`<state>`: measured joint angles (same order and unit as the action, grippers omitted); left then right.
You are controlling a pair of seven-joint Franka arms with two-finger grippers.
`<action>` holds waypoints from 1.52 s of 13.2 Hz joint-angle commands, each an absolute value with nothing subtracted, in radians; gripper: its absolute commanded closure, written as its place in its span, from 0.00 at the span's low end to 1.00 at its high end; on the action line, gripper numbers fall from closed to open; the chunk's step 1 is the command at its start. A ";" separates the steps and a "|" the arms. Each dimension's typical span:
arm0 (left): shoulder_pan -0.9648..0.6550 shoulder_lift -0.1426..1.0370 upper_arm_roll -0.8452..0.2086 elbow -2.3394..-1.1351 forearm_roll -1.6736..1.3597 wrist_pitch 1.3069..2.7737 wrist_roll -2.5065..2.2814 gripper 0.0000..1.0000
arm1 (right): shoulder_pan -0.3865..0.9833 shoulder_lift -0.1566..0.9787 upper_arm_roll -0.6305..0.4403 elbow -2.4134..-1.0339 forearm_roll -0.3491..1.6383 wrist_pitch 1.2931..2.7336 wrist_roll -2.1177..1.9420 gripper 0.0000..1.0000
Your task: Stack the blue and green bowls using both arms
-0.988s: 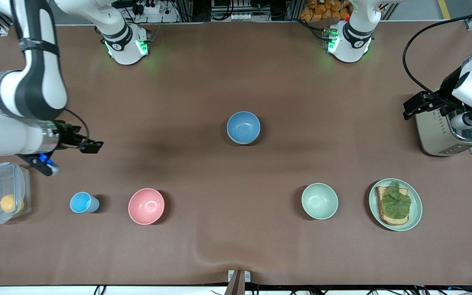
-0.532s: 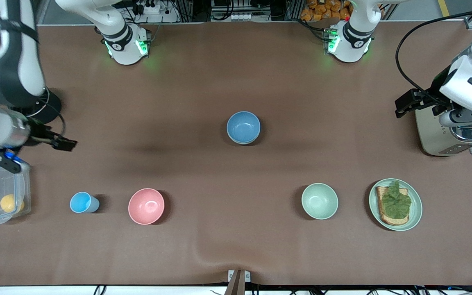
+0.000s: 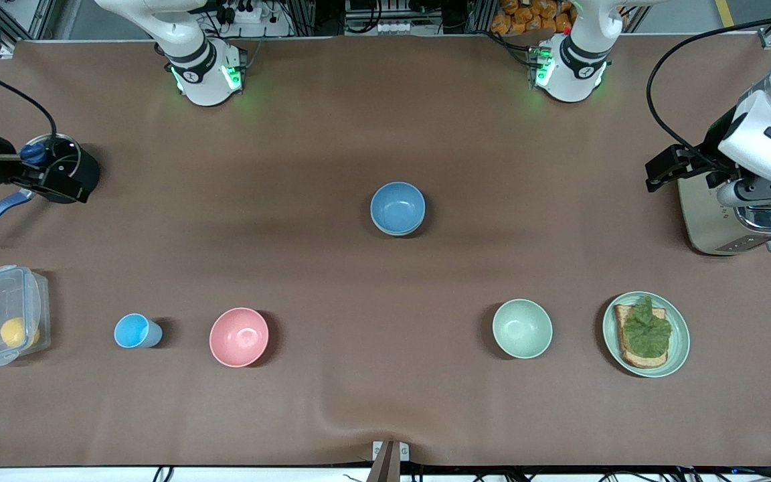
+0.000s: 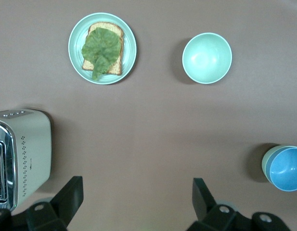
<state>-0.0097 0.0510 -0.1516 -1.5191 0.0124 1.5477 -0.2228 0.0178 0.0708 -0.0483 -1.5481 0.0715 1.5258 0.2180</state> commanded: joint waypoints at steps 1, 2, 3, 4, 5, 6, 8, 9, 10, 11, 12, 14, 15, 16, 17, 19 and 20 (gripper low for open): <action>-0.011 0.031 -0.143 -1.517 0.023 1.520 -0.206 0.00 | -0.021 0.034 -0.011 -1.572 0.110 1.563 0.193 0.00; -0.008 0.031 -0.141 -1.517 0.023 1.514 -0.206 0.00 | -0.050 0.031 0.006 -1.571 0.109 1.565 0.172 0.00; -0.008 0.031 -0.141 -1.517 0.023 1.505 -0.206 0.00 | -0.092 0.025 0.041 -1.566 0.109 1.569 0.117 0.00; -0.008 0.031 -0.141 -1.517 0.023 1.497 -0.206 0.00 | -0.097 0.026 0.046 -1.569 0.109 1.600 0.107 0.00; -0.008 0.025 -0.140 -1.517 0.023 1.494 -0.215 0.00 | -0.092 0.029 0.043 -1.569 0.109 1.608 0.106 0.00; -0.008 0.020 -0.140 -1.517 0.031 1.494 -0.218 0.00 | -0.084 0.031 0.041 -1.569 0.110 1.606 0.100 0.00; -0.005 0.006 -0.140 -1.519 0.044 1.491 -0.216 0.00 | -0.064 0.026 0.040 -1.572 0.106 1.611 0.107 0.00; -0.005 -0.003 -0.135 -1.520 0.044 1.490 -0.213 0.00 | -0.066 0.023 0.038 -1.577 0.106 1.612 0.095 0.00; -0.005 -0.014 -0.133 -1.528 0.044 1.485 -0.203 0.00 | -0.066 0.021 0.035 -1.583 0.104 1.609 0.092 0.00; -0.005 -0.031 -0.133 -1.543 0.044 1.480 -0.201 0.00 | -0.064 0.021 0.028 -1.592 0.104 1.609 0.095 0.00; -0.005 -0.037 -0.133 -1.554 0.044 1.480 -0.201 0.00 | -0.064 0.023 0.025 -1.594 0.109 1.608 0.100 0.00; -0.003 -0.041 -0.133 -1.559 0.044 1.480 -0.199 0.00 | 0.006 0.023 -0.047 -1.592 0.109 1.612 0.097 0.00; -0.002 -0.040 -0.133 -1.557 0.044 1.480 -0.199 0.00 | 0.014 0.023 -0.058 -1.592 0.110 1.612 0.092 0.00; 0.005 -0.034 -0.133 -1.551 0.044 1.480 -0.198 0.00 | 0.014 0.021 -0.057 -1.594 0.109 1.615 0.091 0.00; 0.006 -0.034 -0.133 -1.546 0.044 1.480 -0.202 0.00 | 0.014 0.021 -0.055 -1.594 0.109 1.611 0.091 0.00; 0.006 -0.035 -0.133 -1.540 0.034 1.480 -0.198 0.00 | 0.012 0.018 -0.052 -1.594 0.106 1.602 0.089 0.00; 0.006 -0.038 -0.133 -1.540 0.034 1.480 -0.198 0.00 | 0.012 0.017 -0.051 -1.594 0.106 1.592 0.084 0.00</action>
